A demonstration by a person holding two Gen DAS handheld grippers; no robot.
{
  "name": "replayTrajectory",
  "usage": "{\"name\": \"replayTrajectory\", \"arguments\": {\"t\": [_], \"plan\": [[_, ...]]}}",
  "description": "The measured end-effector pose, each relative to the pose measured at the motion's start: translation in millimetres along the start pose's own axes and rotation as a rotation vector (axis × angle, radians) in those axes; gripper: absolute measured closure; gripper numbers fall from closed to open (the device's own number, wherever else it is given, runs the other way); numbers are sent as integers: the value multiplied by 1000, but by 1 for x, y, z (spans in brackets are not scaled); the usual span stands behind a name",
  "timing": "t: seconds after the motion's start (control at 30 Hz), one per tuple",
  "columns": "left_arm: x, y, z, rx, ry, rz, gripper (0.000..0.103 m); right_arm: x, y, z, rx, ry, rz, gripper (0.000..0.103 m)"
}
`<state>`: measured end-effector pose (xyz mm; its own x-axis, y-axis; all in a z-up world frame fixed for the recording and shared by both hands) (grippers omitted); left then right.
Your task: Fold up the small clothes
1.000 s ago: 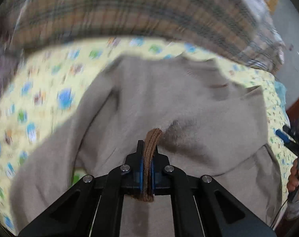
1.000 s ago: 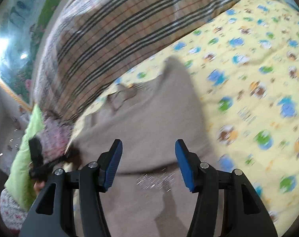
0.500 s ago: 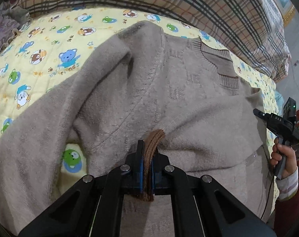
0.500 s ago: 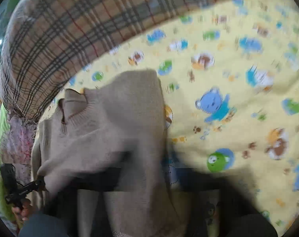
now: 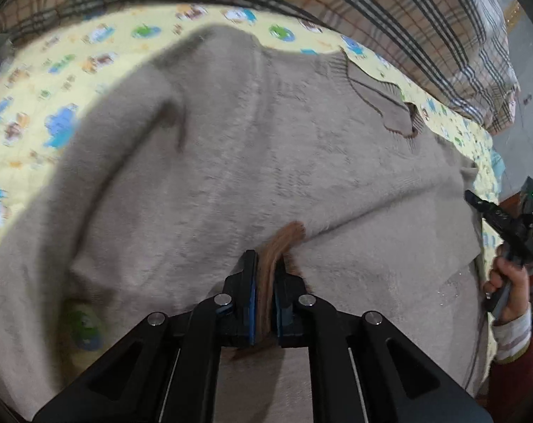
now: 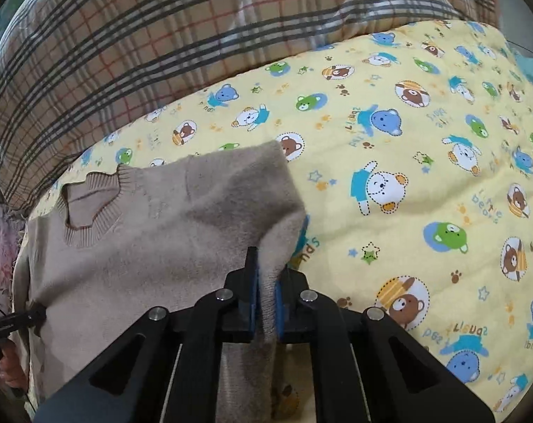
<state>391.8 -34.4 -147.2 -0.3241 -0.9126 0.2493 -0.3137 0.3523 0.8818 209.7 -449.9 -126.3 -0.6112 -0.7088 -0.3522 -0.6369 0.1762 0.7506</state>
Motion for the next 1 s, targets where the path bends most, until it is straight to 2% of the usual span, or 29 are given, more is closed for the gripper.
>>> {"name": "replayTrajectory", "arguments": {"t": [0.17,0.23,0.33,0.4,0.5,0.6,0.67,0.73,0.8,0.83,0.9,1.0], "plan": [[-23,15,12,-9,16,-49,91,2,39,-4,78,-33,20,87],[-30,27,24,2,33,-58,91,-10,59,2,112,-51,-27,83],[-33,46,48,19,81,-43,89,-40,86,27,126,-45,-142,68],[-35,59,70,31,115,-33,75,-60,96,47,114,-29,-201,57],[-40,78,105,53,158,-57,59,-87,106,85,80,-6,-276,54],[-52,100,145,70,208,-73,58,-110,106,123,16,5,-332,54],[-68,118,171,94,240,-127,57,-119,108,147,-14,4,-358,54],[-87,139,198,121,237,-231,56,-125,108,164,-36,3,-374,54],[-104,155,217,130,211,-312,45,-129,111,181,-62,-12,-389,54],[-111,161,225,128,184,-346,44,-130,112,188,-71,-18,-393,54],[-125,166,234,111,141,-415,43,-131,117,196,-77,-28,-396,54],[-136,163,236,83,71,-463,41,-136,122,206,-82,-25,-398,54]]}}
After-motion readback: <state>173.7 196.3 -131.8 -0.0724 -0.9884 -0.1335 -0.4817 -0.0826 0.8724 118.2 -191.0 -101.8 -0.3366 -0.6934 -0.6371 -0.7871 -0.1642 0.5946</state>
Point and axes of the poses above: each gripper's, at about its wrist camera, not at the fingertips, and y roughly against the way its jaws point, x to its right, z to its underside, the point moved 10 cm from there along -y, roughly the way its jaws point, and after that the axes turned 3 degrees about -y, right-handed, at the moved point
